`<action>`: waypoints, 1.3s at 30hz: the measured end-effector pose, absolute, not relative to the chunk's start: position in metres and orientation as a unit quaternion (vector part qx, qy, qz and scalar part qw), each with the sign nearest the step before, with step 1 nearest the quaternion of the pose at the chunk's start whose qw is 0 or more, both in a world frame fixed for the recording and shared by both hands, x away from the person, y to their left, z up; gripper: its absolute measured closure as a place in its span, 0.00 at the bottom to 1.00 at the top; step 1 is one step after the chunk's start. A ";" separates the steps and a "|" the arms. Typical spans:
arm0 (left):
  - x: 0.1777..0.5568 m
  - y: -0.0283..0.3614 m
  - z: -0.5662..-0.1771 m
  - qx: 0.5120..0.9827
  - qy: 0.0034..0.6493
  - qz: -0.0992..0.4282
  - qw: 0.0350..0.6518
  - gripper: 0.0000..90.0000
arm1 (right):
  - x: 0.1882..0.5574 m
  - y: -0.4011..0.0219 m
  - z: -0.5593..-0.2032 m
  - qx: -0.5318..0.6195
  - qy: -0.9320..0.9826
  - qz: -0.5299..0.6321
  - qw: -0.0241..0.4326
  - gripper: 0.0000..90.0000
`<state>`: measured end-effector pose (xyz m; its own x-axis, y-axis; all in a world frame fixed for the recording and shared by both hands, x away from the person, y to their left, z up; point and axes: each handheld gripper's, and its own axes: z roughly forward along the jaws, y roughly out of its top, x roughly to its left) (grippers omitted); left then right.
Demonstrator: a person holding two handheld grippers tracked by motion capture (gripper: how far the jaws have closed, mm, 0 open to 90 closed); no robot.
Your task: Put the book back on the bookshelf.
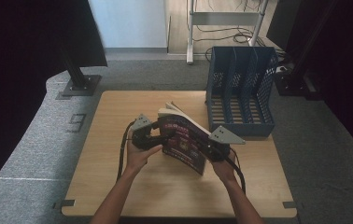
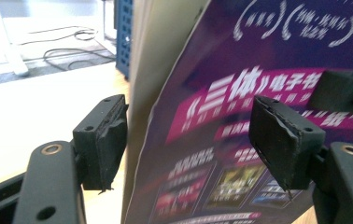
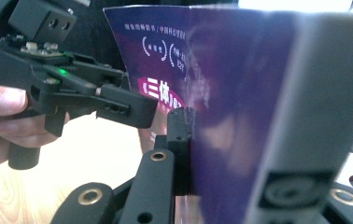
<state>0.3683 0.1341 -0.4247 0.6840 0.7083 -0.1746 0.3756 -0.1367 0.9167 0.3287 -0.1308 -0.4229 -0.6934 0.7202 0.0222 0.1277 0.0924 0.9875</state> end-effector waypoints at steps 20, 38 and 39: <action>0.353 0.158 -0.461 0.745 0.398 0.149 0.513 0.33 | 0.326 -0.127 -0.418 0.310 0.686 0.611 0.246 0.91; 0.345 0.161 -0.476 0.750 0.400 0.152 0.505 0.33 | 0.323 -0.135 -0.412 0.318 0.670 0.621 0.254 0.91; 0.345 0.162 -0.477 0.750 0.401 0.152 0.504 0.33 | 0.323 -0.136 -0.411 0.318 0.669 0.622 0.254 0.91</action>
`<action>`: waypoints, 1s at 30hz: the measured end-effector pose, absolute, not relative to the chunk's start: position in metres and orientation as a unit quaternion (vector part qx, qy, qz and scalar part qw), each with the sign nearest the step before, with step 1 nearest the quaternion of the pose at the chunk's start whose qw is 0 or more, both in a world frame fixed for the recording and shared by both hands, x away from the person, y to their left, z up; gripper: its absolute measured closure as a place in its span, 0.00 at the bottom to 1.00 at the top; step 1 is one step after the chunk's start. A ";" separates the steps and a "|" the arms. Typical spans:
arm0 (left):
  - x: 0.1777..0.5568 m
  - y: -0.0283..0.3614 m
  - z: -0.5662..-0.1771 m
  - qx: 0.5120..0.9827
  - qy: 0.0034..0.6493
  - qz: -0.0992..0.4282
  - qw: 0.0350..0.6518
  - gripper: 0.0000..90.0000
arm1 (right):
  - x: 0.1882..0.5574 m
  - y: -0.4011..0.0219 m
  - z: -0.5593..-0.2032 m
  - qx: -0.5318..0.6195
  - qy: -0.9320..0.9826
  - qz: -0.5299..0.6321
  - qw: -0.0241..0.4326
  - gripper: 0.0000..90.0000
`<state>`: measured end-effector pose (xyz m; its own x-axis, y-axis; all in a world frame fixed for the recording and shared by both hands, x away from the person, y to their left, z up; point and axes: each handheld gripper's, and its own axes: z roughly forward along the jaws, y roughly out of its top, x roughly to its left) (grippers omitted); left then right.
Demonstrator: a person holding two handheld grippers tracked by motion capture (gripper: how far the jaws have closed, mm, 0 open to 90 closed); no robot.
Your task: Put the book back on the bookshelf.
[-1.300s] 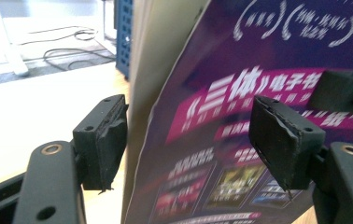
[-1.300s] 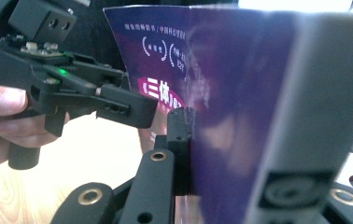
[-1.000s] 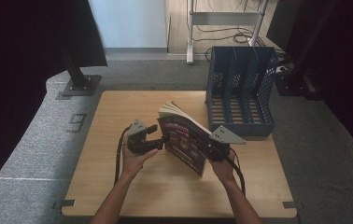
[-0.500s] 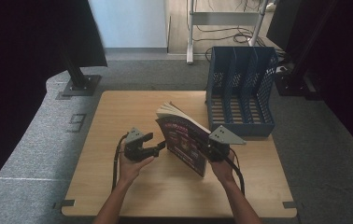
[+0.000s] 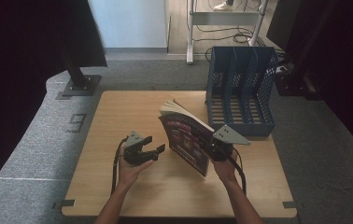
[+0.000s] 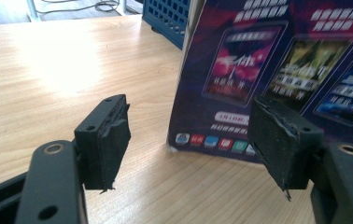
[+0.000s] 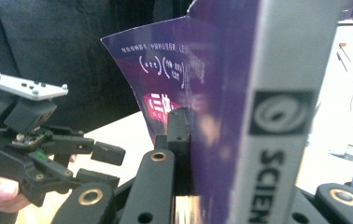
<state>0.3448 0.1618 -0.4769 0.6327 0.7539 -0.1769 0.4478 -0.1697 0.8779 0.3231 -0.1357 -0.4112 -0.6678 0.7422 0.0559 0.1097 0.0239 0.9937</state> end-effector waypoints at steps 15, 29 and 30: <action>0.341 0.163 -0.490 0.755 0.405 0.147 0.495 0.33 | 0.323 -0.150 -0.396 0.329 0.646 0.636 0.266 0.91; 0.339 0.169 -0.498 0.757 0.413 0.141 0.486 0.33 | 0.327 -0.168 -0.383 0.348 0.624 0.641 0.280 0.91; 0.339 0.169 -0.498 0.757 0.413 0.141 0.486 0.33 | 0.327 -0.169 -0.382 0.349 0.623 0.642 0.280 0.91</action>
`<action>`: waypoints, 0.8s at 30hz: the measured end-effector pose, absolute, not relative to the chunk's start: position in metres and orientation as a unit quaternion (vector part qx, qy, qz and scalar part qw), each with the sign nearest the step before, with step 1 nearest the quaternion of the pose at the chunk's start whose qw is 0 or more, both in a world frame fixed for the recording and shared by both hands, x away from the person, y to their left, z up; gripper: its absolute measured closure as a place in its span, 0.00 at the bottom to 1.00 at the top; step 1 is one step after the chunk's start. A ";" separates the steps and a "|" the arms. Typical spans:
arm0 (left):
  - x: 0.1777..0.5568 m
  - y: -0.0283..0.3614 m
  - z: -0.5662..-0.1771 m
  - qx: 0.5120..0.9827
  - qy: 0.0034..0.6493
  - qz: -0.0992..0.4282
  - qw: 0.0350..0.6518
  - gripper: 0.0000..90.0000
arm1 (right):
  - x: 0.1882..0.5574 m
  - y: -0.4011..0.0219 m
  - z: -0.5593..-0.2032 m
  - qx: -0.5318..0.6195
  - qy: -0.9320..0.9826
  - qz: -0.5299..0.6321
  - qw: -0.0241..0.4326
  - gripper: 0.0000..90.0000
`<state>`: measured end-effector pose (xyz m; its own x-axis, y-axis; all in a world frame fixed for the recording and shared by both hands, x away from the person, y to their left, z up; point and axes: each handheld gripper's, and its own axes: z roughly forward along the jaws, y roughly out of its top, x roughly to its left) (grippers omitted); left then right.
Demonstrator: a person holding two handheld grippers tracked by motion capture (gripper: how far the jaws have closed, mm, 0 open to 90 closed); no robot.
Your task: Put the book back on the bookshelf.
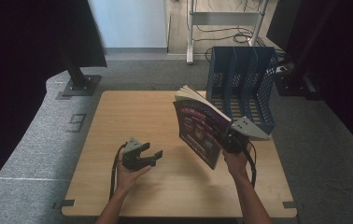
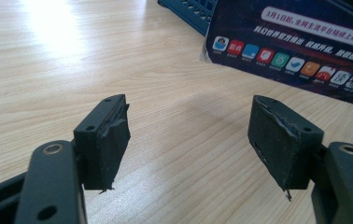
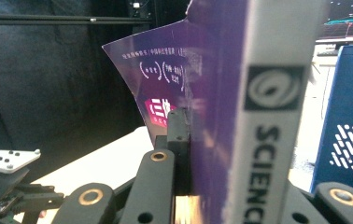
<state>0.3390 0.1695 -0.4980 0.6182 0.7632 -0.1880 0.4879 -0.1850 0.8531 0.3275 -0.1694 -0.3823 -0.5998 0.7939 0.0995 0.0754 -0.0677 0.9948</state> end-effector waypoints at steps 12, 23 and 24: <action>0.339 0.172 -0.498 0.753 0.419 0.137 0.489 0.33 | 0.333 -0.178 -0.371 0.359 0.615 0.639 0.290 0.91; 0.339 0.173 -0.498 0.752 0.419 0.137 0.489 0.32 | 0.338 -0.183 -0.365 0.369 0.607 0.639 0.295 0.91; 0.339 0.173 -0.498 0.752 0.419 0.137 0.490 0.33 | 0.339 -0.185 -0.364 0.370 0.606 0.639 0.296 0.91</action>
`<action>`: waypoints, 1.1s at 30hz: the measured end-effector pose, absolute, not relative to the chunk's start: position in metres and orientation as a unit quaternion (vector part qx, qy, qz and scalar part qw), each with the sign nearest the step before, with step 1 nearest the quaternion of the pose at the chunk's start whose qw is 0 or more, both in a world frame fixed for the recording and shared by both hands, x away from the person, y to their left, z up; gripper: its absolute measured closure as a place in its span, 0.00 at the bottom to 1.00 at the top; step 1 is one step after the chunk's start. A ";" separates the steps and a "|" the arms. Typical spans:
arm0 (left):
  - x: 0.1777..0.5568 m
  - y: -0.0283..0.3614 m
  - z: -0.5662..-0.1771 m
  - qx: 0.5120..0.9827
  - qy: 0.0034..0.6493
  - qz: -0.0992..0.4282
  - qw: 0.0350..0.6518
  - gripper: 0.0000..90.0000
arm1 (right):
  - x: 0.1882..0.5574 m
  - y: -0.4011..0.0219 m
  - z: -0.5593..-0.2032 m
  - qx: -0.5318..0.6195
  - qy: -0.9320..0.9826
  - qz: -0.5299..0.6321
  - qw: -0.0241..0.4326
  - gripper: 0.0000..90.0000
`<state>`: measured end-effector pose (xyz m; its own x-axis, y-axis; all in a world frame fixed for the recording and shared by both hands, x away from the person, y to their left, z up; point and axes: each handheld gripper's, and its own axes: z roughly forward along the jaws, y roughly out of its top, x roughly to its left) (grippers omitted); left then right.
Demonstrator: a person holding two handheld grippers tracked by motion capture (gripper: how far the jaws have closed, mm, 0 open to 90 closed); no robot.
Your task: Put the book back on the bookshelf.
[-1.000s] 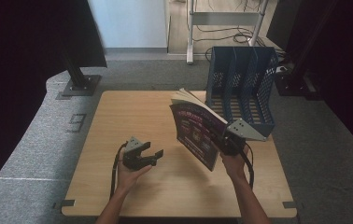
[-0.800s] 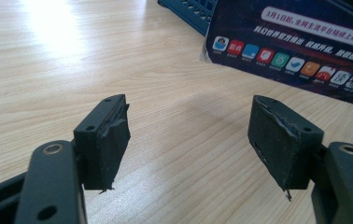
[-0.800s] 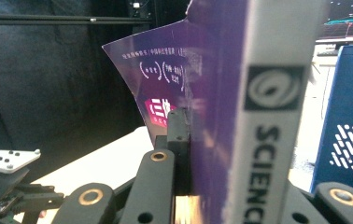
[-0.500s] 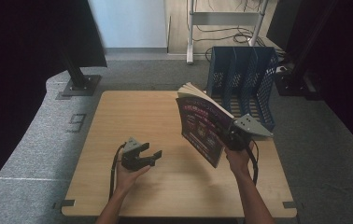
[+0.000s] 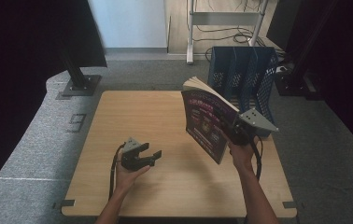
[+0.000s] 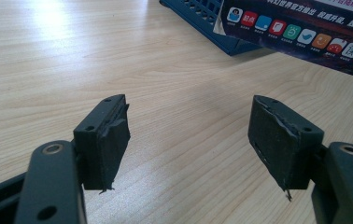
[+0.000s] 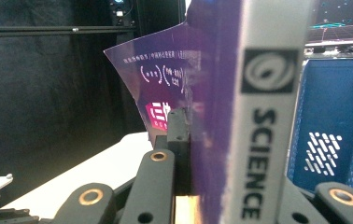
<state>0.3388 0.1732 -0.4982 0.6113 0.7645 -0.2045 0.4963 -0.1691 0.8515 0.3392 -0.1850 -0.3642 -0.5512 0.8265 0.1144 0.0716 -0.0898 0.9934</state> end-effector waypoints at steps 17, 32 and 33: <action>0.339 0.174 -0.498 0.751 0.422 0.134 0.490 0.33 | 0.345 -0.192 -0.351 0.379 0.594 0.638 0.310 0.91; 0.339 0.174 -0.498 0.751 0.422 0.131 0.490 0.33 | 0.351 -0.199 -0.344 0.388 0.585 0.637 0.319 0.91; 0.339 0.174 -0.498 0.751 0.422 0.131 0.490 0.33 | 0.351 -0.199 -0.344 0.388 0.585 0.637 0.319 0.91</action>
